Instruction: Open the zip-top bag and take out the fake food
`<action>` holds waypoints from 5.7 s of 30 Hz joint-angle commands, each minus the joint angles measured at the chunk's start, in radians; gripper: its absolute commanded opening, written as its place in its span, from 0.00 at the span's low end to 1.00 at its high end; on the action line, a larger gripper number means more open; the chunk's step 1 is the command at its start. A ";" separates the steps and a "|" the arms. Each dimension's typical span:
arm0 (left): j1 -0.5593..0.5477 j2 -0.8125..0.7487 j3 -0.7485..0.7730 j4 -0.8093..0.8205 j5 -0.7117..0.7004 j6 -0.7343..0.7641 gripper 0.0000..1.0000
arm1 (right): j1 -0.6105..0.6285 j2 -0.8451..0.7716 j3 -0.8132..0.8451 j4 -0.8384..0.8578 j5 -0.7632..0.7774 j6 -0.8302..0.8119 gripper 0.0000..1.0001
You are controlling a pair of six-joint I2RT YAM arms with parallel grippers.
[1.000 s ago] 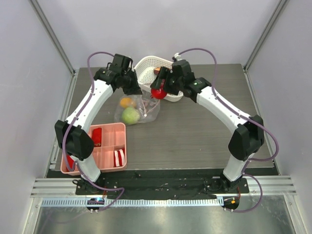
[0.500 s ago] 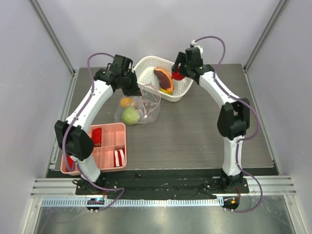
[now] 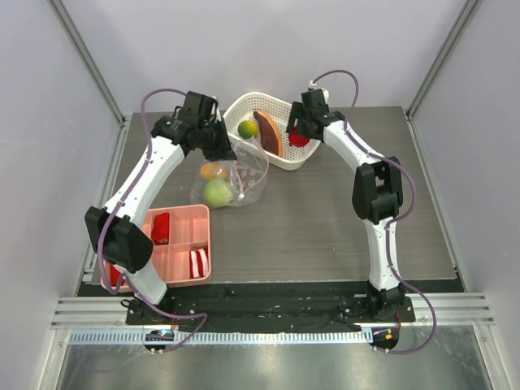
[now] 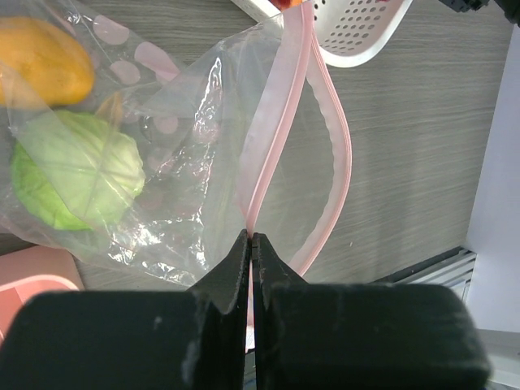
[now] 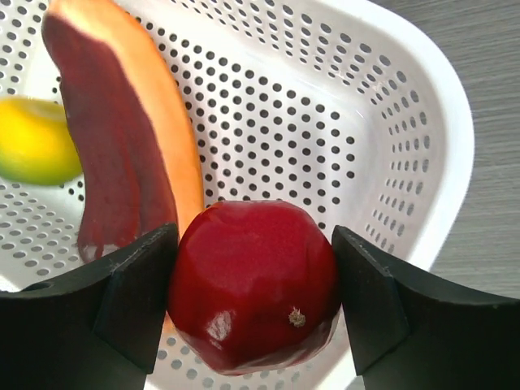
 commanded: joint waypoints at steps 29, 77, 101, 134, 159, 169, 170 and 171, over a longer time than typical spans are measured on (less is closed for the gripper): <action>-0.006 -0.033 -0.005 0.064 0.071 -0.030 0.00 | 0.231 -0.666 -0.505 0.074 -0.320 0.254 0.21; -0.015 0.015 0.041 0.053 0.120 0.001 0.00 | 0.362 -0.241 -0.278 0.224 -0.406 0.453 0.26; 0.153 -0.167 -0.170 0.050 0.120 -0.071 0.46 | 0.350 -0.152 -0.405 0.394 -0.481 0.501 0.33; 0.239 0.320 -0.172 -0.067 -0.052 0.091 0.03 | 0.347 -0.102 -0.427 0.356 -0.555 0.433 0.73; 0.187 0.365 -0.148 0.017 0.025 0.039 0.03 | 0.376 -0.016 -0.447 0.492 -0.620 0.463 1.00; 0.192 0.278 -0.146 -0.004 -0.024 0.064 0.05 | 0.373 -0.105 -0.436 0.342 -0.491 0.349 0.61; 0.193 0.262 -0.148 -0.008 -0.026 0.074 0.07 | 0.373 -0.114 -0.425 0.315 -0.479 0.337 0.56; 0.196 0.248 -0.148 -0.010 -0.026 0.079 0.08 | 0.371 -0.123 -0.416 0.286 -0.468 0.322 0.54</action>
